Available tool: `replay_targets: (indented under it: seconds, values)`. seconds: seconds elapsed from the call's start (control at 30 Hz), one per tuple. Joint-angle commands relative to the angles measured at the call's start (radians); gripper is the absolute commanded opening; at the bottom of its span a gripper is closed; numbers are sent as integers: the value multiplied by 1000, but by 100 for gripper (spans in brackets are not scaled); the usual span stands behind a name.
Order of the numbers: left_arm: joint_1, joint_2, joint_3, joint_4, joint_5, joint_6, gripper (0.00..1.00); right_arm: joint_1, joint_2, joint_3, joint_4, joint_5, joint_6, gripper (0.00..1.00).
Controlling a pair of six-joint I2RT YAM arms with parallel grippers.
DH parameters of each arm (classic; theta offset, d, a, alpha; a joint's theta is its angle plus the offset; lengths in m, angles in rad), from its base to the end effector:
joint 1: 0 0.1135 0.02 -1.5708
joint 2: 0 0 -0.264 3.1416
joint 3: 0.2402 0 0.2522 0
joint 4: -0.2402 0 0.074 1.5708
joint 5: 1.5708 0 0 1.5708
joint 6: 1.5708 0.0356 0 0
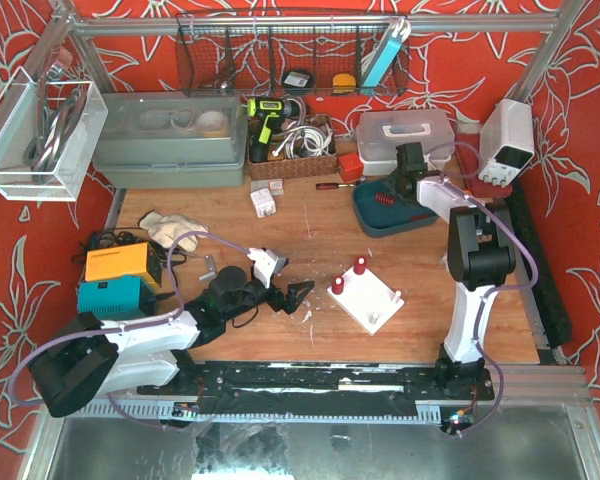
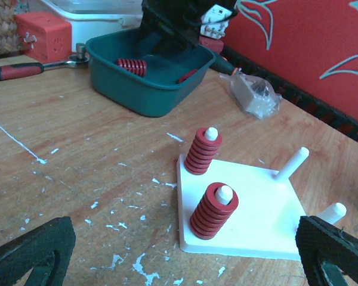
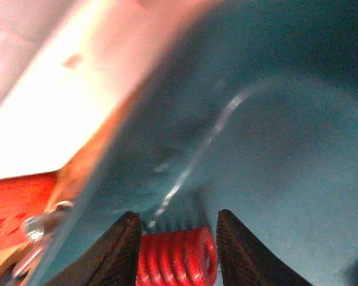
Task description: Install the large spring
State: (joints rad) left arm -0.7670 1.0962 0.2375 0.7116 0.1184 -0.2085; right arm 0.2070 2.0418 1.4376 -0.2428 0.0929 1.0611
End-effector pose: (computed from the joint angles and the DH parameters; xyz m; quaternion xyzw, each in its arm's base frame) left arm 0.1504 -0.1509 0.1861 0.2455 0.7159 -0.3452 0.5551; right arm 0.4391 0.0888 0.1770 0.4019 0.8435 0.1745 0.3107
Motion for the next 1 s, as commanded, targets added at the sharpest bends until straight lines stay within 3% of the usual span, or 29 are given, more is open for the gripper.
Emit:
replay_targets:
  seconds: [0.0,0.1,0.2,0.4,0.47,0.67,0.97]
  values:
    - [-7,-1,11,14,-6,7,100,-4,-111,66,-84,-43,-520,42]
    - [-7,-1,11,18,3,3,100,1,-146,43,-69,-167,-845,46]
    - [-8,-2,10,20,9,4,100,3,-130,91,-171,-264,-1073,47]
    - [-9,-4,3,22,0,4,100,3,-115,61,-293,-363,-1493,54]
    - [-9,-5,3,24,0,3,100,-1,-109,53,-321,-328,-1595,55]
    - [-10,8,3,38,14,-5,100,-4,-97,37,-285,-336,-1784,50]
    - [-11,16,6,39,21,-7,100,2,47,197,-366,-339,-1857,46]
